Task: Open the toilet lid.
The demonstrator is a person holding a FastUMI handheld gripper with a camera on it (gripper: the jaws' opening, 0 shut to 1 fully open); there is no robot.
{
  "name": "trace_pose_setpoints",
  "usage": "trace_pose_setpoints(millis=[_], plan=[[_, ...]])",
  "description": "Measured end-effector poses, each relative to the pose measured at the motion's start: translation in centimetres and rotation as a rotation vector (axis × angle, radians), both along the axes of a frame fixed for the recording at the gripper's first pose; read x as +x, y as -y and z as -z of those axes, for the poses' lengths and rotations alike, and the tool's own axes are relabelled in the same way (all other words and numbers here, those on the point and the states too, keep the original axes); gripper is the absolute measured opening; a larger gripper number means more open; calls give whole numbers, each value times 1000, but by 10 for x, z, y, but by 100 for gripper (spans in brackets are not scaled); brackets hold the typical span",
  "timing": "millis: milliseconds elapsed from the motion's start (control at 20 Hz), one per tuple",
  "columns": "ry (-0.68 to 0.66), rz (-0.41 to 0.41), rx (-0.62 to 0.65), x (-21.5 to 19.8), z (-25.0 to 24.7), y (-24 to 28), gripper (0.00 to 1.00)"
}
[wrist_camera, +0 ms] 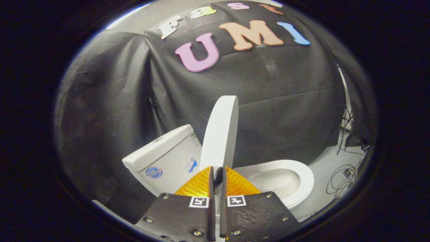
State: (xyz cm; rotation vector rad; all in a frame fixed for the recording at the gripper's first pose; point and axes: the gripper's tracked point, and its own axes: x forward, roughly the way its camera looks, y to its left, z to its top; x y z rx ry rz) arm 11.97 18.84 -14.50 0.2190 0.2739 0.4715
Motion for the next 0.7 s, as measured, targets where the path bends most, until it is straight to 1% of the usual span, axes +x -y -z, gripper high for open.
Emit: trace_pose_setpoints(millis=[150, 700], plan=[[28, -25, -26, -1, 1, -4, 6], [91, -109, -46, -2, -3, -22, 6]])
